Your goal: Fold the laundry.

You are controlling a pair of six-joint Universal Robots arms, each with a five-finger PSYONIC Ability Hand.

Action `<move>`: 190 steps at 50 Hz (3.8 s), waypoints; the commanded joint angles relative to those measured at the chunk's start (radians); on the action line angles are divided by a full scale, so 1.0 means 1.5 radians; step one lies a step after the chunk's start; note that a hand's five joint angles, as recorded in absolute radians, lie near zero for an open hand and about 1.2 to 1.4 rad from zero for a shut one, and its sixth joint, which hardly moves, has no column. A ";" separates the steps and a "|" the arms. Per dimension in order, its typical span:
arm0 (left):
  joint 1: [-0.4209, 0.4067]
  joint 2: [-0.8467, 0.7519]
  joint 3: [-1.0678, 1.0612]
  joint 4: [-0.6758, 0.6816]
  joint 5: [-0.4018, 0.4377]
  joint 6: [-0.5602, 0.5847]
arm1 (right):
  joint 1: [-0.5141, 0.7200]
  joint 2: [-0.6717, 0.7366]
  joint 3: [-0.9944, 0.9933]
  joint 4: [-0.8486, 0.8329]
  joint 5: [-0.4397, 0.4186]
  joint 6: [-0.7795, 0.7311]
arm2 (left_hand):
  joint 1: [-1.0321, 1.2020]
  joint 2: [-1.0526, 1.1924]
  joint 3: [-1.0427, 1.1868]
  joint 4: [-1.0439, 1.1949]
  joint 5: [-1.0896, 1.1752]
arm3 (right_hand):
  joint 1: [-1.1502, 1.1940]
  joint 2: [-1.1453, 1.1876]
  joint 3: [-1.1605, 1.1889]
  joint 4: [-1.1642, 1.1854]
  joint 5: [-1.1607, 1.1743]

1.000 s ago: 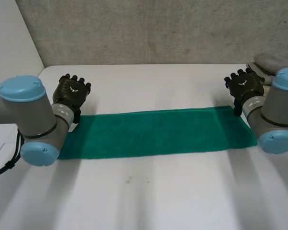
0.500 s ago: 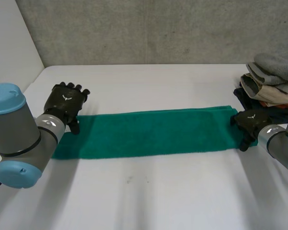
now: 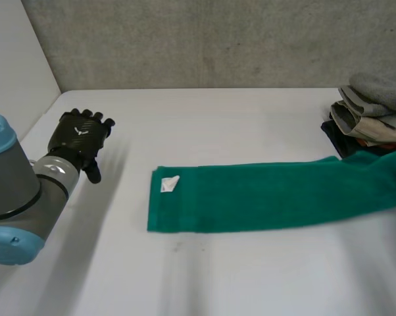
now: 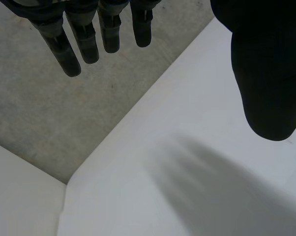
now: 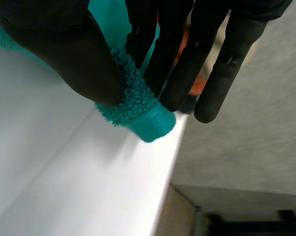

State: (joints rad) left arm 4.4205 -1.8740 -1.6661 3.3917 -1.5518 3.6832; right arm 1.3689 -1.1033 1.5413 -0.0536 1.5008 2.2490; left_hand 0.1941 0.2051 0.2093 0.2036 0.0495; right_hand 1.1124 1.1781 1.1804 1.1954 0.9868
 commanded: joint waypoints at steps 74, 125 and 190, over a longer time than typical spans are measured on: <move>-0.226 -0.273 0.199 0.051 -0.189 0.029 | 0.411 -0.001 0.162 -0.187 -0.015 0.180 | 0.011 0.004 0.001 0.005 -0.009 | -0.247 -0.291 -0.292 -0.302 -0.279; -0.193 -0.007 0.090 0.046 -0.074 -0.139 | 0.525 -0.067 -0.007 -0.121 -0.027 0.446 | 0.009 0.002 -0.001 0.003 -0.011 | -0.625 -0.669 -0.671 -0.681 -0.658; -0.155 -0.071 0.269 -0.171 0.343 -0.195 | 0.653 0.114 0.075 -0.279 0.014 0.276 | 0.038 0.031 0.028 0.032 0.018 | -0.625 -0.669 -0.671 -0.681 -0.658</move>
State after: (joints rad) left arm 4.1696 -1.9568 -1.2966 3.1947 -1.1281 3.4197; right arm 2.3519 -0.9881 1.6542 -0.3840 1.5223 2.6805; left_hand 0.2260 0.2233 0.2253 0.2240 0.0487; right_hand 0.2169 0.2118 0.2120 0.2103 0.0467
